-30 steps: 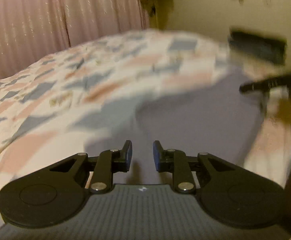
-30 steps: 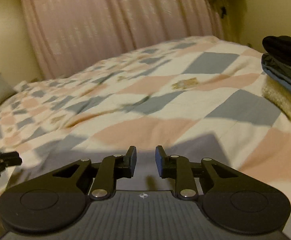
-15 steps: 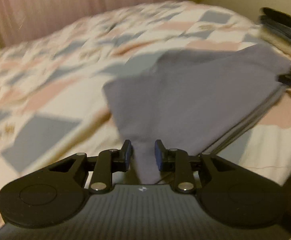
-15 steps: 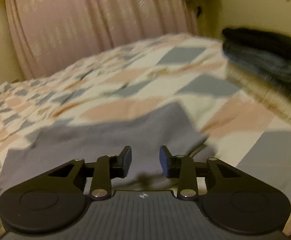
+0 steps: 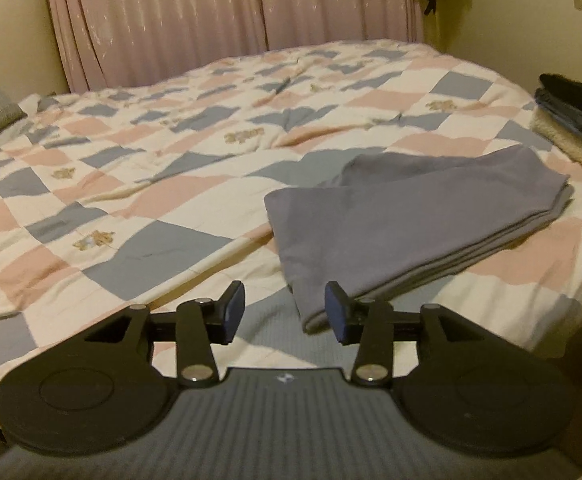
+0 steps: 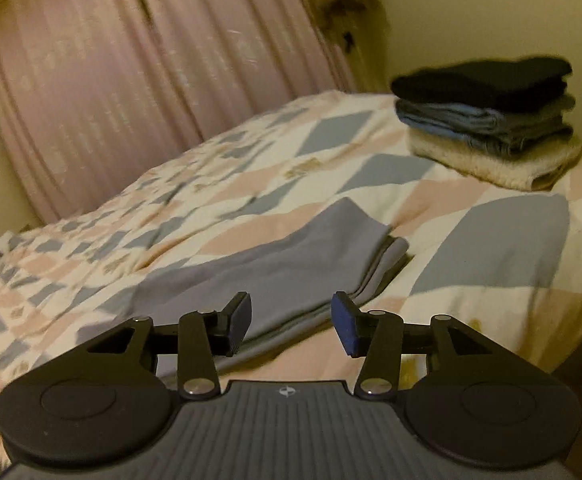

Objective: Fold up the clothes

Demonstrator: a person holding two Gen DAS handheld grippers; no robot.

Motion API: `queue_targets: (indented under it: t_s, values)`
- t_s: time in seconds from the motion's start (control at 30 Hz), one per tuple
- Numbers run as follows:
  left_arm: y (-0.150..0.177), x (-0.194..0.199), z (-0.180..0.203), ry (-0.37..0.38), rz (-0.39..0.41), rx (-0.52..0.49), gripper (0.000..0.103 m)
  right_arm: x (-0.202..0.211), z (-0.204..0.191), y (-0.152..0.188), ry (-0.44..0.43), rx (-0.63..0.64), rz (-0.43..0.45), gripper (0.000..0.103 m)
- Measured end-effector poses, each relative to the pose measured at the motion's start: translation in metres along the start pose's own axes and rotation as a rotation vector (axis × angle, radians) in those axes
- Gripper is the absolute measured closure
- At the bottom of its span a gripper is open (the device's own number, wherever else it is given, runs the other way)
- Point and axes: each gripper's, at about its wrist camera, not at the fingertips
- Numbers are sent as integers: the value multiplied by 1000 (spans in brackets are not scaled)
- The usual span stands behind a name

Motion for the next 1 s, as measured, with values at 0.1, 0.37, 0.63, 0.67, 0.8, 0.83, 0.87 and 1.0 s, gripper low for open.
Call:
queue_targets:
  t_s: [0.1, 0.37, 0.63, 0.67, 0.8, 0.83, 0.87, 1.0]
  values:
    - [6, 21, -5, 4, 27, 9, 59, 28, -13, 7, -8, 44, 24, 51]
    - [21, 48, -16, -2, 57, 29, 54, 85, -43, 19, 5, 171, 83, 36]
    - [25, 28, -19, -35, -6, 20, 50, 83, -55, 35, 43, 283, 69, 31]
    - [25, 22, -18, -40, -18, 20, 50, 78, -54, 36, 43, 282, 61, 30]
    - [26, -1, -26, 21, -65, 62, 50, 55, -52, 39, 36, 273, 15, 30]
    - [27, -8, -34, 74, -82, 107, 50, 51, -52, 40, 36, 276, 5, 30]
    - [28, -16, -42, 126, -100, 152, 50, 47, -52, 41, 36, 282, 0, 30]
    - [23, -59, -76, 283, -172, 330, 50, 32, -58, 51, 14, 343, -22, 30]
Point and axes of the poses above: each gripper's, at about its wrist camera, not at the fingertips, and x roughly against the way its jaws point, z to its right, y to its underside, and after that the axes turned 5 degrees about -y, right-handed
